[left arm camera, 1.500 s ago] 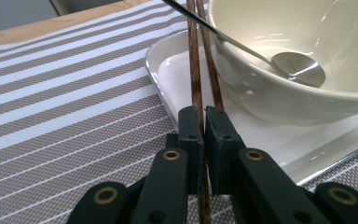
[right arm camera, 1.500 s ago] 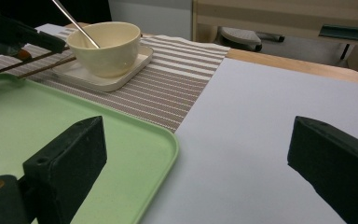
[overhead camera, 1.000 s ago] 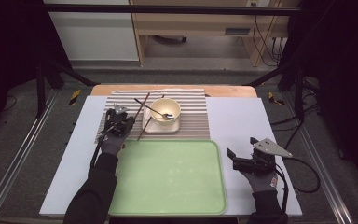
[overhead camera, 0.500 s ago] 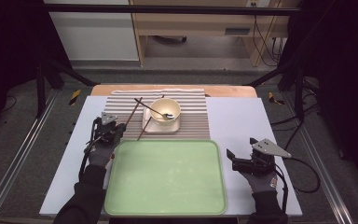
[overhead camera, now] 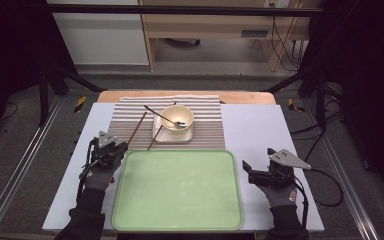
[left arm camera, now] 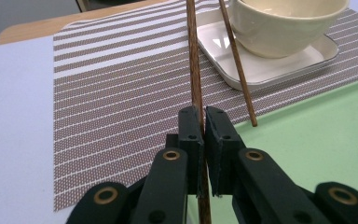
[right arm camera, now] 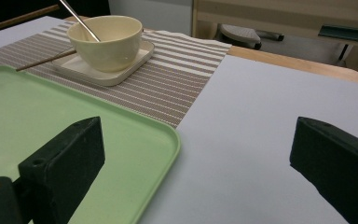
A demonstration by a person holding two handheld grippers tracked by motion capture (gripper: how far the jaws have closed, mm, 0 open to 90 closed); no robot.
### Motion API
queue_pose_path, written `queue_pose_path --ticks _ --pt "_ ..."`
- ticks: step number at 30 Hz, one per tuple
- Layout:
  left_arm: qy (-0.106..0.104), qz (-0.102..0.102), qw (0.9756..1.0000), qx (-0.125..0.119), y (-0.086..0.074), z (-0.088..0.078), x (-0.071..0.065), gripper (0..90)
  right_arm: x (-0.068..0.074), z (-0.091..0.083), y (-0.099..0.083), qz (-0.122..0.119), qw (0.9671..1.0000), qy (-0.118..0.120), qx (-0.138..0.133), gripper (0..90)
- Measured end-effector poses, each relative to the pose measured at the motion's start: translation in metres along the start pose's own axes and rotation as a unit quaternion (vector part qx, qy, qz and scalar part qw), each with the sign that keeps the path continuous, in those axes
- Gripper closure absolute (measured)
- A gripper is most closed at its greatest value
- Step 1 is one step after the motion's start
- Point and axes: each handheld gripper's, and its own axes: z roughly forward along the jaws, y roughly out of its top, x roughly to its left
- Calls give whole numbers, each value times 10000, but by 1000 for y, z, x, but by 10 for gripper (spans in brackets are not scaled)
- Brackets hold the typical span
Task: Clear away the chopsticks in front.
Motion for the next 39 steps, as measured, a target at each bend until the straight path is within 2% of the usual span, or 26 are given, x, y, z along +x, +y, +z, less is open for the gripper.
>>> queue_pose_path --ticks 3,10,20,25,28,35,39 --pt "43 44 10000 -1 -4 -7 -3 849 1 0 0 -12 10000 -2 2 33" --pt "77 -46 10000 36 -16 -19 -8 849 1 -1 -1 -22 10000 26 10 32" --pt "236 -110 9997 14 -33 -40 -25 848 2 -3 -1 -8 10000 37 -19 32" --pt "143 -166 9998 6 -41 -47 -36 848 3 -3 -1 2 10000 79 -28 32" --pt "129 -124 9998 27 -44 -51 -44 848 4 -3 0 -7 9999 98 -28 32" --pt "242 -351 9991 61 -53 -62 -62 848 2 -5 0 42 9999 116 -63 32" --pt "249 -448 9987 36 -53 -65 -66 848 2 -6 1 69 9998 138 -106 32"
